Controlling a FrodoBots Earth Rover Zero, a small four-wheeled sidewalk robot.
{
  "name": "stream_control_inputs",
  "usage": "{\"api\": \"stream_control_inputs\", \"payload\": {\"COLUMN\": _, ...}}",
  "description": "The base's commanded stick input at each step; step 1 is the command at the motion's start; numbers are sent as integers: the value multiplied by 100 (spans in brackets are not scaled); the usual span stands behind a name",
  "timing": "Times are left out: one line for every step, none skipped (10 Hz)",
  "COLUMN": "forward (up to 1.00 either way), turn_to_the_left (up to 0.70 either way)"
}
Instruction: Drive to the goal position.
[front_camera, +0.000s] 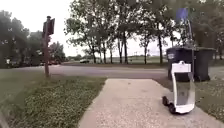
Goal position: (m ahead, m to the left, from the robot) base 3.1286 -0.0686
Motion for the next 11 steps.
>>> {"api": "stream_control_inputs", "payload": {"forward": 70, "turn_to_the_left": 14}}
{"api": "stream_control_inputs", "payload": {"forward": 70, "turn_to_the_left": 14}}
{"api": "stream_control_inputs", "payload": {"forward": 70, "turn_to_the_left": 14}}
{"api": "stream_control_inputs", "payload": {"forward": 70, "turn_to_the_left": 14}}
{"api": "stream_control_inputs", "payload": {"forward": 70, "turn_to_the_left": 14}}
{"api": "stream_control_inputs", "payload": {"forward": 70, "turn_to_the_left": 14}}
{"api": "stream_control_inputs", "payload": {"forward": 70, "turn_to_the_left": 14}}
{"api": "stream_control_inputs", "payload": {"forward": 70, "turn_to_the_left": 14}}
{"api": "stream_control_inputs", "payload": {"forward": 70, "turn_to_the_left": 14}}
{"api": "stream_control_inputs", "payload": {"forward": 70, "turn_to_the_left": 14}}
{"api": "stream_control_inputs", "payload": {"forward": 70, "turn_to_the_left": 14}}
